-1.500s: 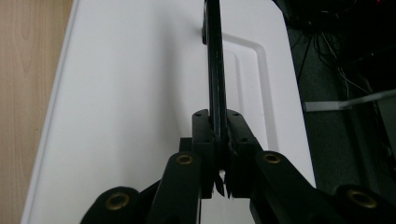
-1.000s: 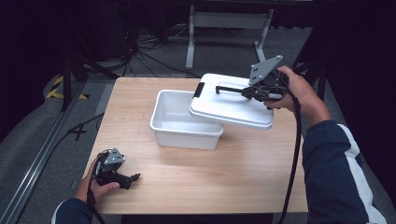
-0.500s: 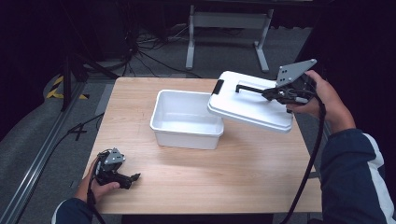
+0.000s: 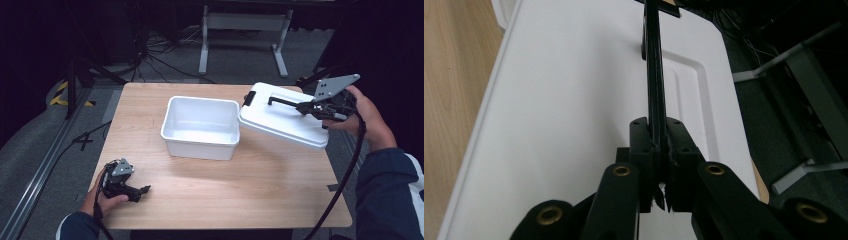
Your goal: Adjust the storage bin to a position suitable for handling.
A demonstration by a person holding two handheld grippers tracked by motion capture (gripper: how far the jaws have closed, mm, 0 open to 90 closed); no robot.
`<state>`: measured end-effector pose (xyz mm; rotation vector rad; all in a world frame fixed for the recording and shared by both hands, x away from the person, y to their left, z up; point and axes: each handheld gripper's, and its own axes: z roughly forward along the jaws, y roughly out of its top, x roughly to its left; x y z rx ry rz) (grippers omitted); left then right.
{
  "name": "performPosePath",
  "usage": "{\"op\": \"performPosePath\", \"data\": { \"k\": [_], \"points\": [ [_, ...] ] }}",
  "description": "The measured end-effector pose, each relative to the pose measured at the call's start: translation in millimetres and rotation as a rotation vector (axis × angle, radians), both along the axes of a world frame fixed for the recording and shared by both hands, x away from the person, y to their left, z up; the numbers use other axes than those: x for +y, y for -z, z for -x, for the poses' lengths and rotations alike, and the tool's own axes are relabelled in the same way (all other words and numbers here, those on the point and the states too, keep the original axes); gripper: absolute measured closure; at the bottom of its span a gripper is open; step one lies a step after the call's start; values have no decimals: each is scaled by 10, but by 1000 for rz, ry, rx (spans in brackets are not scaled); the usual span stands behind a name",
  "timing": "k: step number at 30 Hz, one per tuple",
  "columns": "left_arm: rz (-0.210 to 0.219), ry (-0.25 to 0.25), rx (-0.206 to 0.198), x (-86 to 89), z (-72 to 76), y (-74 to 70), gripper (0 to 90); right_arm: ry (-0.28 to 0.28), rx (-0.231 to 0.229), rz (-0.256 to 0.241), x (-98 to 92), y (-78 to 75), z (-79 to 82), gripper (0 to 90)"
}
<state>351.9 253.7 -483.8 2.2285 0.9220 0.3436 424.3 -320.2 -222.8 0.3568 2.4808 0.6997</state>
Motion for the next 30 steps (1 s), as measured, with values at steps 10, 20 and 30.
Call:
{"op": "performPosePath", "data": {
  "k": [10, 20, 30],
  "points": [
    [-2, 2, -5, 0, -7, 0, 1, 23, 23, -16, -172, 161, 20, 847],
    [-1, 2, -2, 0, -7, 0, 1, 35, 58, -9, -230, 451, -28, 847],
    [-8, 7, -10, 4, -13, -2, 1, 38, 101, 0, -196, 769, -119, 847]
  ]
}}
